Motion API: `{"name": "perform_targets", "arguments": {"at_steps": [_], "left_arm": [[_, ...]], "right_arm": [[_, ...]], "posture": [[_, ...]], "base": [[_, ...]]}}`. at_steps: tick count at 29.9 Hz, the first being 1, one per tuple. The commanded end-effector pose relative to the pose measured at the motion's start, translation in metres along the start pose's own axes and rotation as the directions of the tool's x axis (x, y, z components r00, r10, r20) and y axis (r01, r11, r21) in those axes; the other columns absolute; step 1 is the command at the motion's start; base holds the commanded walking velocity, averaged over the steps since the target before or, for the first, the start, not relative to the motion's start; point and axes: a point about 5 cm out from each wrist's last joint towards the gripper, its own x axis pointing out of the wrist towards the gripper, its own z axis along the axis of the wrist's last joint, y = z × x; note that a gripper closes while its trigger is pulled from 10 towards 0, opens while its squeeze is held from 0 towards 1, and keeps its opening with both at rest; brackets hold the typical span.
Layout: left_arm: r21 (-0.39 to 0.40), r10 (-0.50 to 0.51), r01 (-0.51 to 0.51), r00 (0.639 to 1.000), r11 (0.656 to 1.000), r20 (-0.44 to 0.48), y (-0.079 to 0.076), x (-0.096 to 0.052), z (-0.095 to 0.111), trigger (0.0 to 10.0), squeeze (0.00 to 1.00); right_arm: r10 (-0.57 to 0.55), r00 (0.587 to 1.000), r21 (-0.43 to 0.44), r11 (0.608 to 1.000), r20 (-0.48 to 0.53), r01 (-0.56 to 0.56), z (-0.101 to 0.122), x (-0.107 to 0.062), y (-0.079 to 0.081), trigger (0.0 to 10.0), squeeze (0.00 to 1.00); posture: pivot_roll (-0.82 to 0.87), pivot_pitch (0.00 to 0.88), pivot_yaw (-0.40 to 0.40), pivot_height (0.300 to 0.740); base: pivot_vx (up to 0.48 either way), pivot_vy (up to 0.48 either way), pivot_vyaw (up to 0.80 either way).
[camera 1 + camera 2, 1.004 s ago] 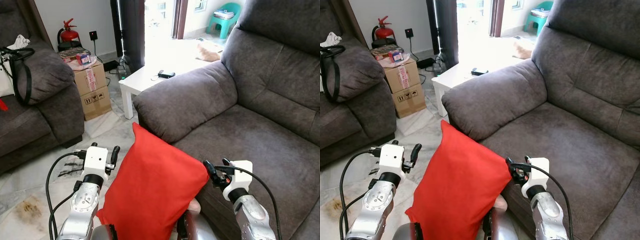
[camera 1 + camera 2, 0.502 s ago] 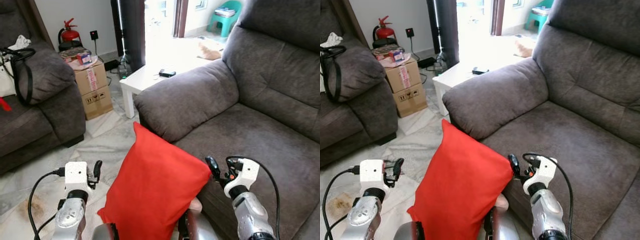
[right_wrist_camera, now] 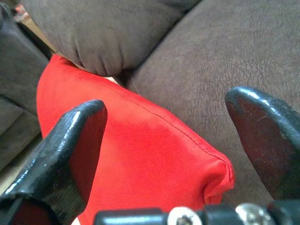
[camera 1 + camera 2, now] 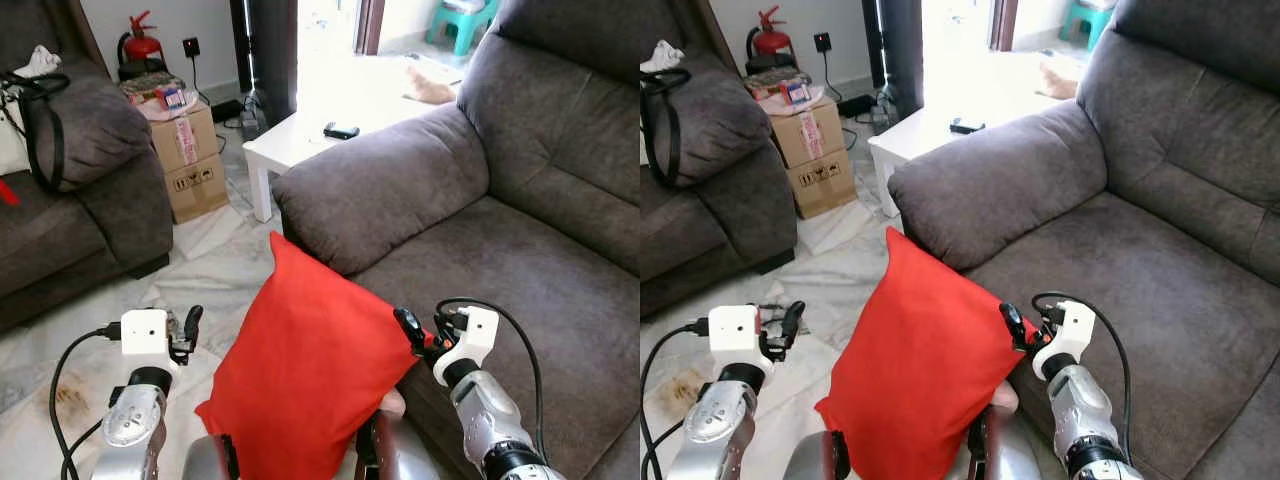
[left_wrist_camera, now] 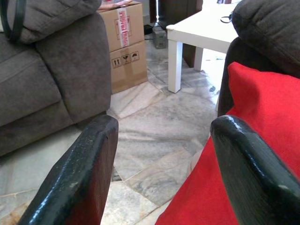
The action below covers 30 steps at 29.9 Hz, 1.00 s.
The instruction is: Move the pillow to the sofa from floor
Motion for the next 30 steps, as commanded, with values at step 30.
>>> {"name": "perform_targets", "arguments": {"at_steps": [30], "left_arm": [[-0.061, 0.006, -0.008, 0.999, 0.998, -0.048, 0.002, -0.008, 0.006, 10.0, 0.0]], "right_arm": [[0.019, 0.992, 0.099, 0.995, -0.122, -0.007, -0.015, -0.004, -0.005, 10.0, 0.0]], "posture": [[0.1, 0.163, -0.085, 0.585]], "base": [[0.0, 0.0, 0.0]]}}
